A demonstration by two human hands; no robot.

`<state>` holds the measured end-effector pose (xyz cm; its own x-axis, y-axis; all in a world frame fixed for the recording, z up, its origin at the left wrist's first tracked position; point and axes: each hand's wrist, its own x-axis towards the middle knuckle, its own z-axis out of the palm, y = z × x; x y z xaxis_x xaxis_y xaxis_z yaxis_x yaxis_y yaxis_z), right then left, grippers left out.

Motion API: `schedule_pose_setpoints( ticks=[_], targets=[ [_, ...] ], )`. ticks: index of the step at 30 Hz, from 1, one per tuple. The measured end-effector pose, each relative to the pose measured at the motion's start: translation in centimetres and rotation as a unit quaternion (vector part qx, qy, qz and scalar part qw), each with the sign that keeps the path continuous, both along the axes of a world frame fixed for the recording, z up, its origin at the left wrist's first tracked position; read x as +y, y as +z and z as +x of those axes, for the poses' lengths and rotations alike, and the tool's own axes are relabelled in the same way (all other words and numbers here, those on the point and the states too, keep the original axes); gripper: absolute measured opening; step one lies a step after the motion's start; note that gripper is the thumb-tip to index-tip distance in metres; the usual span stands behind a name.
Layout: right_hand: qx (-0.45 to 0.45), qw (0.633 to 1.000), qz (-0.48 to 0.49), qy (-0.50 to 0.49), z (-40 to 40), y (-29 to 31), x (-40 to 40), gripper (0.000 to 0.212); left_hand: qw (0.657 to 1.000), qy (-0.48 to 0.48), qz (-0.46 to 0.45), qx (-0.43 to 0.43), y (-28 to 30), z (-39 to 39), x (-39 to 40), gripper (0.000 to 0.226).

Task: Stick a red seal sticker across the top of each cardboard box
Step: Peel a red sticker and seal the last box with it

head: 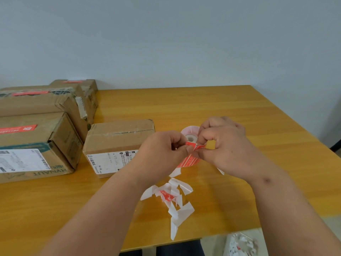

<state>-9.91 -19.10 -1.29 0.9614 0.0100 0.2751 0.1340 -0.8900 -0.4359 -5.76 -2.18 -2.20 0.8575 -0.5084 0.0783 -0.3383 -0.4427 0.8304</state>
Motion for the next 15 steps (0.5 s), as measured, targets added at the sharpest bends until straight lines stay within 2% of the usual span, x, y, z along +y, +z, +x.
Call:
schedule_pose_setpoints(
  ticks=[2,6,15],
  targets=[
    [0.003,1.0,0.002,0.004,-0.03,0.07,0.1,0.025,1.0,0.001,0.003,0.009,-0.02,0.02,-0.05,0.024],
    [0.009,1.0,-0.01,0.0,0.04,0.01,0.01,0.015,1.0,0.0,0.011,0.018,-0.14,0.04,-0.24,0.025],
    [-0.008,1.0,0.009,0.004,-0.21,0.09,0.07,0.022,0.995,0.027,-0.018,0.091,-0.3,-0.01,-0.45,0.027]
  ],
)
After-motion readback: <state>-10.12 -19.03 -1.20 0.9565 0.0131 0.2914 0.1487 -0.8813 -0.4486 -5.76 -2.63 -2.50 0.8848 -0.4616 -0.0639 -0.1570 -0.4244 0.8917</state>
